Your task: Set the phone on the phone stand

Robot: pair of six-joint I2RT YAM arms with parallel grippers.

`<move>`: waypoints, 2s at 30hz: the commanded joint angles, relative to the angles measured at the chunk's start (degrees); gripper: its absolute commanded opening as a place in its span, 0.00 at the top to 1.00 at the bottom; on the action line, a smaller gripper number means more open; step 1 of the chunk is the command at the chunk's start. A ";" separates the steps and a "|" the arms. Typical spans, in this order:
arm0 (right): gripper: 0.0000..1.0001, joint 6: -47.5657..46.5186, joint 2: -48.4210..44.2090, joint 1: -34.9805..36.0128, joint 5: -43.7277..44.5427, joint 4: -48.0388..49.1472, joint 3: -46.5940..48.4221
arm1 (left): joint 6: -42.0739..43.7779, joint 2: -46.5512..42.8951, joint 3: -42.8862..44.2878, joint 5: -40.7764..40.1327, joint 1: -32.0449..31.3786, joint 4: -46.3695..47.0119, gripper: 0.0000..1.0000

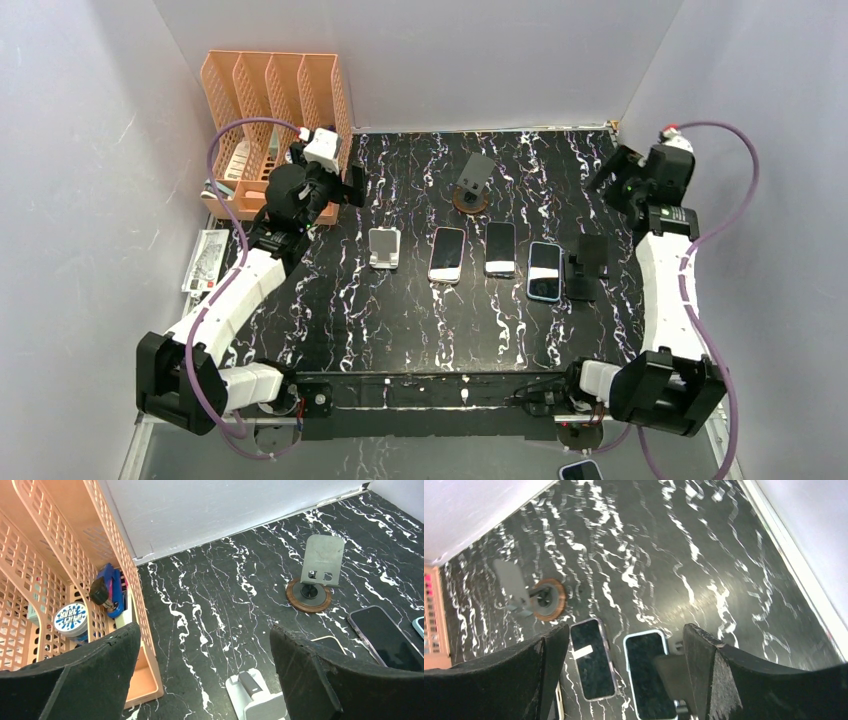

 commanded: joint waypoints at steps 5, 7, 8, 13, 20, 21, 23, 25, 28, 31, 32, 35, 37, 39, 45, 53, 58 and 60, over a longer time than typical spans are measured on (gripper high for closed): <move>0.11 8.25 -11.29 -9.15 4.20 -1.43 -16.01 | -0.17 -0.81 -1.03 0.90 -1.08 2.40 0.02; 0.12 9.13 -13.66 -9.36 5.28 0.39 -19.53 | -0.09 -0.72 -1.05 0.89 -1.49 2.37 0.02; 0.12 9.87 -14.02 -9.37 5.06 0.51 -20.12 | -0.08 -0.72 -1.05 0.86 -1.64 2.38 0.02; 0.12 11.40 -12.39 -9.37 7.36 0.69 -22.92 | -0.10 -0.93 -1.24 0.86 -1.87 2.33 0.02; 0.11 19.22 -24.96 -9.37 9.93 13.69 -39.74 | 1.06 -2.39 -2.37 -0.75 -2.26 2.31 0.02; 0.11 19.58 -26.12 -9.37 10.43 13.73 -40.93 | 1.25 -2.54 -2.56 -1.15 -2.42 2.36 0.02; 0.12 19.87 -26.26 -9.37 12.45 11.05 -40.89 | 1.64 -2.73 -2.84 -1.40 -2.73 2.44 0.02; 0.12 18.83 -25.84 -9.37 13.91 9.79 -40.53 | 1.85 -2.79 -3.04 -1.41 -2.96 2.40 0.02; 0.12 18.32 -25.99 -9.37 14.40 10.29 -41.18 | 2.10 -2.75 -3.31 -1.41 -3.32 2.59 0.02; 0.12 19.90 -25.95 -9.37 12.73 11.51 -42.95 | 2.29 -2.74 -3.42 -3.25 -3.52 2.63 0.02; 0.12 20.42 -25.95 -9.37 12.27 11.92 -43.75 | 2.37 -2.74 -3.42 -3.47 -3.58 2.56 0.02; 0.12 22.02 -26.27 -9.37 11.77 12.52 -45.81 | 2.64 -2.66 -3.58 -4.07 -3.80 2.55 0.01; 0.12 22.56 -26.11 -9.37 11.67 12.97 -46.45 | 2.64 -2.45 -3.64 -4.21 -3.85 2.70 0.02; 0.13 22.79 -25.56 -9.37 10.78 14.08 -46.97 | 2.56 -2.16 -3.60 -4.30 -3.89 2.79 0.02; 0.17 24.06 -25.05 -9.37 4.97 20.49 -50.01 | 2.56 -1.66 -3.62 -4.53 -3.89 2.85 0.02; 0.29 27.63 -27.99 -9.37 -4.58 36.07 -58.09 | 2.38 -1.25 -3.88 -4.73 -3.98 3.24 0.02; 0.56 28.06 -28.80 -9.37 -10.96 44.21 -60.55 | 2.38 -1.25 -4.06 -4.94 -4.07 3.43 0.02; 0.73 27.83 -29.14 -9.37 -12.06 45.35 -60.77 | 2.38 -1.25 -4.19 -5.13 -4.16 3.67 0.02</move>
